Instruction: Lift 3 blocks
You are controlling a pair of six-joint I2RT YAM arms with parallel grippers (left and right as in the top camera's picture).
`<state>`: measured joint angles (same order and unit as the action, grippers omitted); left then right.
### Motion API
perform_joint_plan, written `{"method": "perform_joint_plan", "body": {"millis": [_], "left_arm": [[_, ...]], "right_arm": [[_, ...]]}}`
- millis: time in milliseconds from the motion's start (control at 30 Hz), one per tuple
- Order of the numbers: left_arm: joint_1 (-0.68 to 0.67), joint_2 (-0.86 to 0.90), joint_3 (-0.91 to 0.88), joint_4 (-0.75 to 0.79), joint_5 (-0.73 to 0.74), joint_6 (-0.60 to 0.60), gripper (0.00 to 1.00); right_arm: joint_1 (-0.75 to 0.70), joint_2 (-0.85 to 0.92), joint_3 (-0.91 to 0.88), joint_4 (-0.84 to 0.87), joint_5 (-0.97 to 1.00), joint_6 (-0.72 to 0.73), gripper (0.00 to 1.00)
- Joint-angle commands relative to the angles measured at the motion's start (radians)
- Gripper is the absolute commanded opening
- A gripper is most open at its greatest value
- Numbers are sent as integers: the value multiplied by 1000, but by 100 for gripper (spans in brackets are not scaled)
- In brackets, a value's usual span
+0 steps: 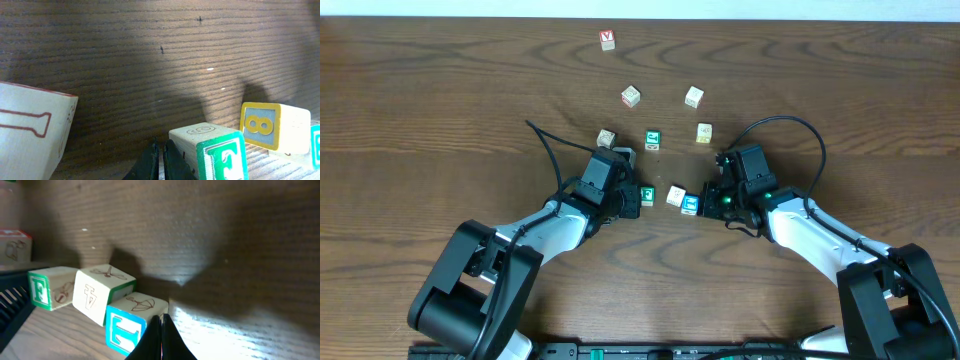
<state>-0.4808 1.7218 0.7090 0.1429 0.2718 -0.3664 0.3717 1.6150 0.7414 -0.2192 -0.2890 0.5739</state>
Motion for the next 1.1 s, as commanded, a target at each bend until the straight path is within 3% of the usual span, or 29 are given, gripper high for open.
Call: {"method": "perform_joint_plan", "body": {"millis": [0, 867, 1067], "left_arm": [[-3, 23, 4, -3, 9, 3, 7], [-3, 23, 4, 42, 95, 55, 7], [-3, 23, 4, 31, 95, 54, 7]], "right_arm": [[8, 9, -5, -2, 6, 11, 1], [8, 9, -5, -7, 60, -34, 1], [6, 9, -5, 80, 97, -117, 1]]}}
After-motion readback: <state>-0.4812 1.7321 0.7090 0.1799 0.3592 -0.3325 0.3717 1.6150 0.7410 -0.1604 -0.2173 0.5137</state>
